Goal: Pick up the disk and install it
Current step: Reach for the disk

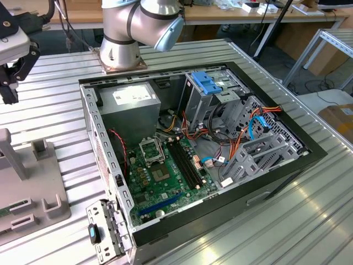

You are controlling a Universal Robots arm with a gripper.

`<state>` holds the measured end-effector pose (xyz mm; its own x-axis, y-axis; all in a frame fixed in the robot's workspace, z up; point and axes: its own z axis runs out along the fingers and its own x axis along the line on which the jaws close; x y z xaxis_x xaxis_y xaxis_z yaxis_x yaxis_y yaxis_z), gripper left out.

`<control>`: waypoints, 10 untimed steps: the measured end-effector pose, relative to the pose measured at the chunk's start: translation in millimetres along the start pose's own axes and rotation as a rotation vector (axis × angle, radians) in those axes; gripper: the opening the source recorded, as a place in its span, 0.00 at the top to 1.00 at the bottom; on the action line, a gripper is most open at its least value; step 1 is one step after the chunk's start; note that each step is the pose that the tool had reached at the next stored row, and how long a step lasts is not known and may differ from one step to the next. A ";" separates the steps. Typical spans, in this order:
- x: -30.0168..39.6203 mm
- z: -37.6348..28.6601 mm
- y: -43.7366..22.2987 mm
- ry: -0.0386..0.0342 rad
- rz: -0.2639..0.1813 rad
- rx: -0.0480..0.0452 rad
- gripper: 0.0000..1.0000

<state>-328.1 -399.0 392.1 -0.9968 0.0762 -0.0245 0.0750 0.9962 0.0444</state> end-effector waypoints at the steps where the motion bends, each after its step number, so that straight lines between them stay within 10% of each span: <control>1: 0.3 0.0 0.0 0.0000 0.000 0.0000 0.89; 10: 4.0 -0.1 -0.3 0.0000 0.000 0.0000 0.89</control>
<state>-332.2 -399.0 392.1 -0.9968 0.0762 -0.0244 0.0751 0.9962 0.0444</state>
